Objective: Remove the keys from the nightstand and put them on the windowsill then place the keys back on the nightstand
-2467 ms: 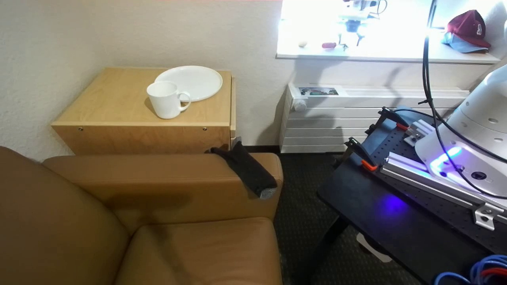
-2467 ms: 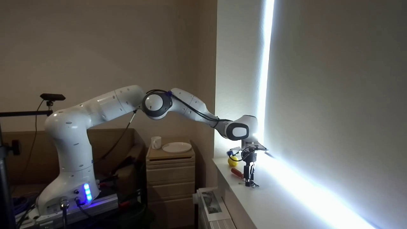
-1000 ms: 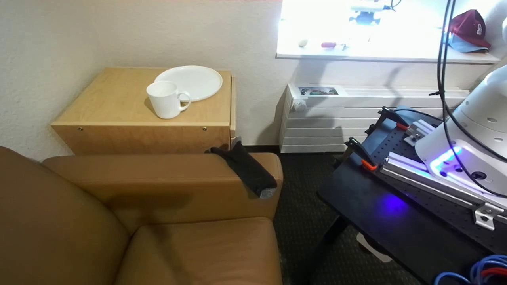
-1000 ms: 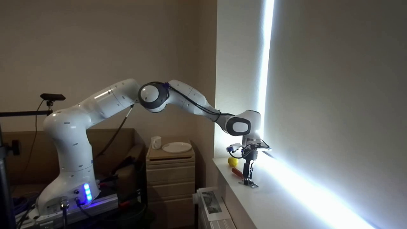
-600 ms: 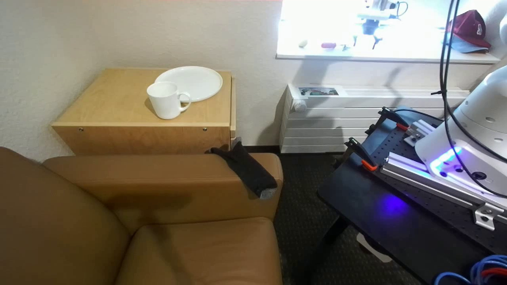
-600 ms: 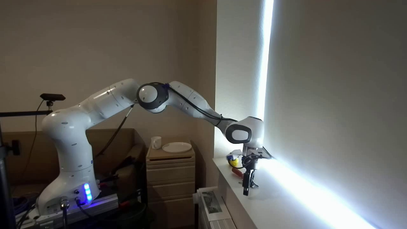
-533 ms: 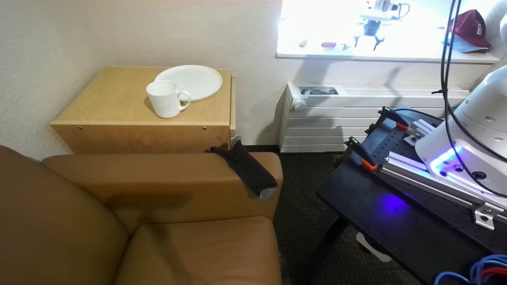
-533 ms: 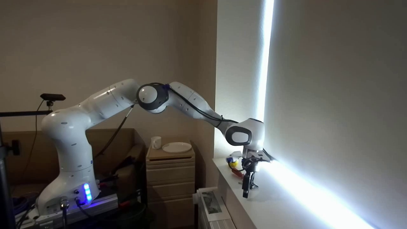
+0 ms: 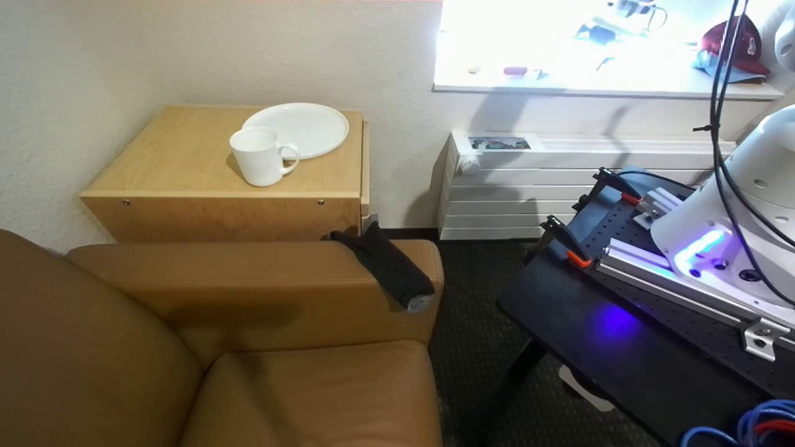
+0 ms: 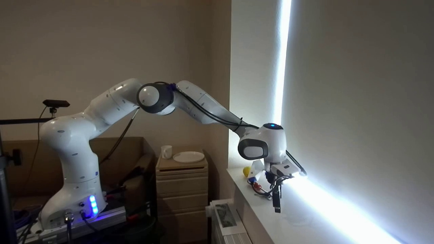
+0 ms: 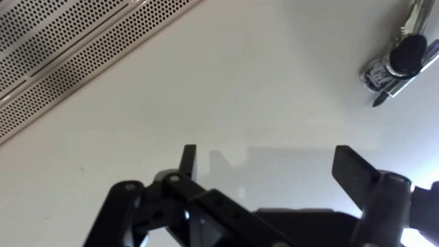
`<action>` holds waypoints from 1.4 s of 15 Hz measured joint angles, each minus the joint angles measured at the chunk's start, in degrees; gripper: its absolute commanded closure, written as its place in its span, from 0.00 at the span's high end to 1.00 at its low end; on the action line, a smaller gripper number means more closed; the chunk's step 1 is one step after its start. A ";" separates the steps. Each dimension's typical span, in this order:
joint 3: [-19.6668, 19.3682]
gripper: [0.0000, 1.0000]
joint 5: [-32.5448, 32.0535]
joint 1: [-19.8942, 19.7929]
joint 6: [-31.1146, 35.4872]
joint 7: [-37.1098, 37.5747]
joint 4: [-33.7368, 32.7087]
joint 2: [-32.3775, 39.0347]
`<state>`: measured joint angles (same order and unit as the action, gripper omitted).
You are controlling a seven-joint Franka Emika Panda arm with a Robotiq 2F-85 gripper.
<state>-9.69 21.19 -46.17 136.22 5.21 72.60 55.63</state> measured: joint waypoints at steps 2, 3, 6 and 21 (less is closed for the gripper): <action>1.95 1.00 0.91 -0.28 2.12 -2.95 3.71 -3.04; 2.49 1.00 0.91 0.31 2.73 -2.98 5.32 -4.32; 2.71 1.00 0.92 1.77 3.54 -2.97 7.67 -5.88; -1.08 1.00 -7.47 14.32 3.02 1.33 9.86 -4.00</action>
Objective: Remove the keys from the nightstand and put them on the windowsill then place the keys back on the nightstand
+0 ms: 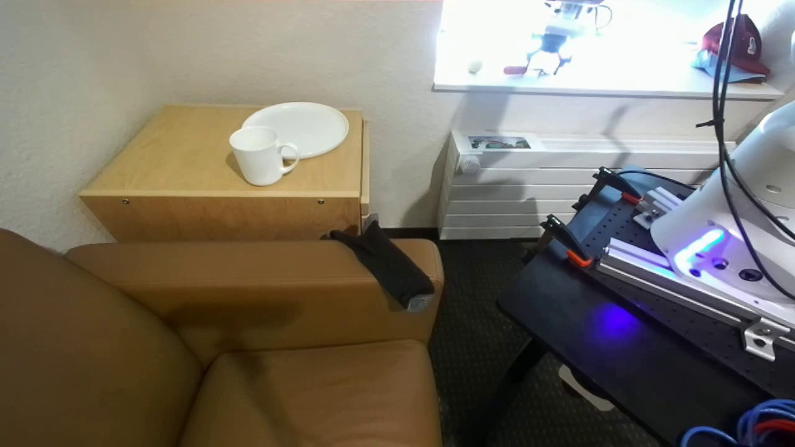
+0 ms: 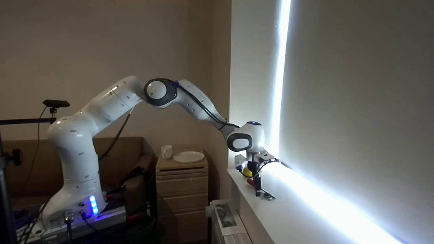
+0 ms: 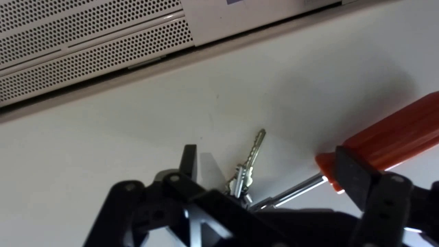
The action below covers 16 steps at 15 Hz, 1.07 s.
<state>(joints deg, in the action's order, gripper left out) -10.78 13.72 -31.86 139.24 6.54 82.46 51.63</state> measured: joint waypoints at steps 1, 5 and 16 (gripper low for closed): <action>-0.39 1.00 0.01 -0.12 0.13 0.00 -0.04 0.00; -1.26 1.00 0.01 -0.83 0.58 0.00 -0.13 0.00; -4.22 0.75 -0.10 -1.14 0.32 1.38 -1.87 2.99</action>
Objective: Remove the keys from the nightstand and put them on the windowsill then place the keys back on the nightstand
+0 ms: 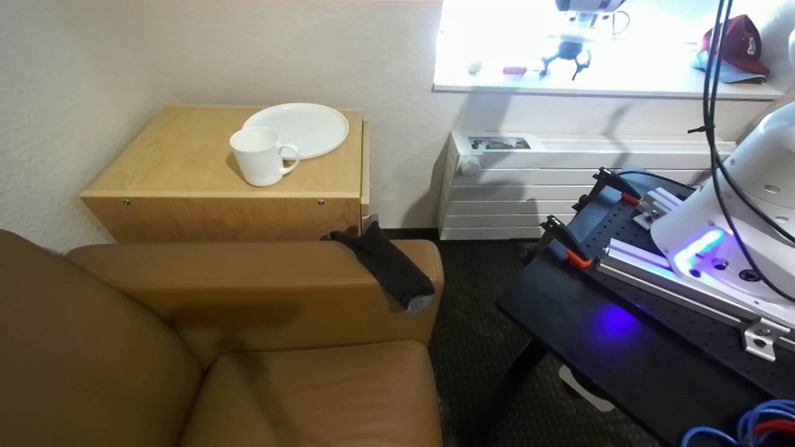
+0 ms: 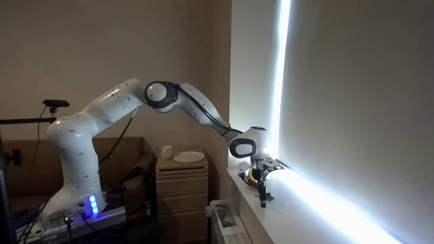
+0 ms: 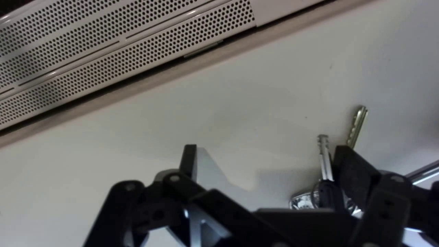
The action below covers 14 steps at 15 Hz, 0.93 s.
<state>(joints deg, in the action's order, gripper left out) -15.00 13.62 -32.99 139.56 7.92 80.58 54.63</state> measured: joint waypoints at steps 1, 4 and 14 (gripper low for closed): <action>-0.03 0.72 0.00 -0.02 0.04 0.01 -0.08 0.13; 0.28 0.53 0.03 0.11 0.05 0.01 -0.22 -0.02; 1.66 0.00 0.10 0.12 0.18 -0.10 -1.39 -0.17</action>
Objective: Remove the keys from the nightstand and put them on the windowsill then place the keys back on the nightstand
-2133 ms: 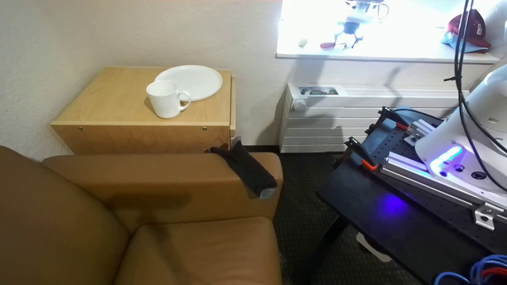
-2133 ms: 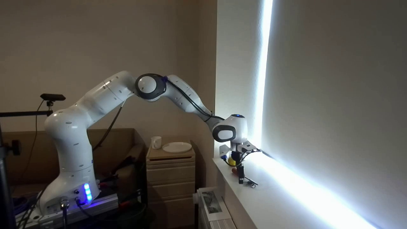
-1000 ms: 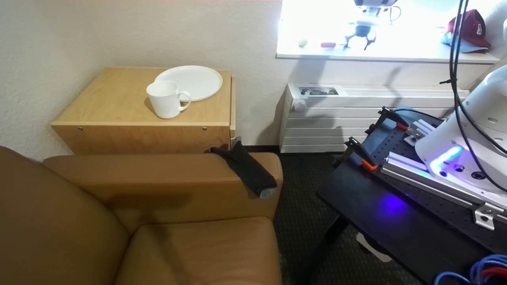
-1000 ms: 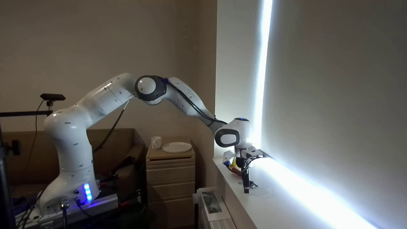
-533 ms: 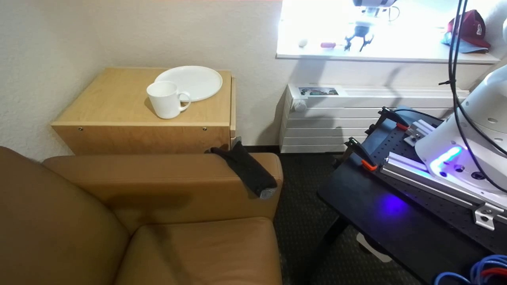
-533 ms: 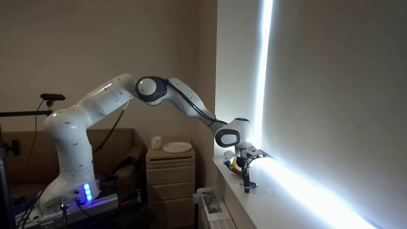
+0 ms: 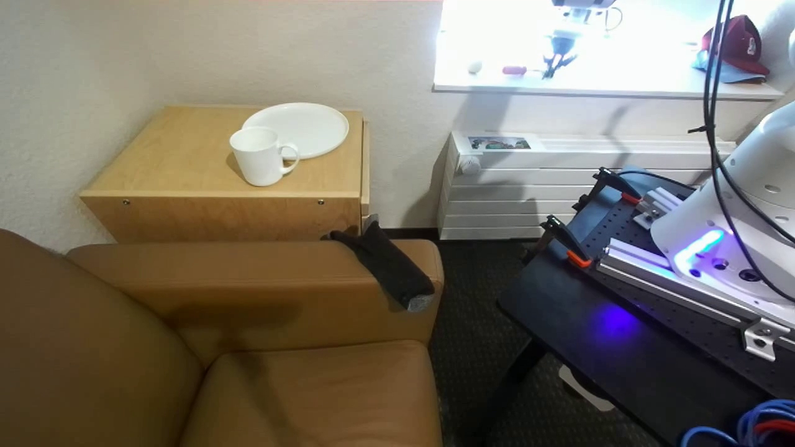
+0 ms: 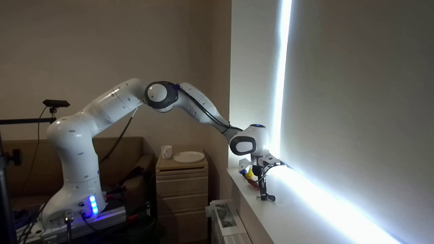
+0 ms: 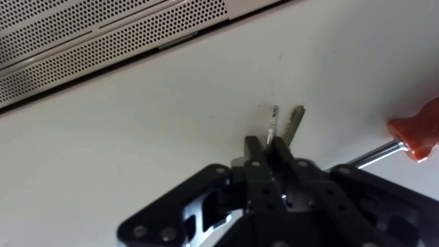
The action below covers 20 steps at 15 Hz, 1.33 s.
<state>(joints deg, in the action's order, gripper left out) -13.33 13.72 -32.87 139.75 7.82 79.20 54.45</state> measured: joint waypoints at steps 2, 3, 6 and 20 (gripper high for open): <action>0.12 0.02 0.03 -0.11 0.01 -0.46 -0.05 0.01; 0.47 0.02 0.13 -0.41 0.01 -1.67 -0.07 -0.06; 3.00 0.02 1.23 -2.43 0.24 -9.56 0.40 -1.76; 11.00 0.02 4.88 -8.26 -6.20 -55.95 29.53 -38.03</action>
<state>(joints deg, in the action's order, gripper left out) -2.33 18.60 -41.13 133.55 -48.13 108.72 16.42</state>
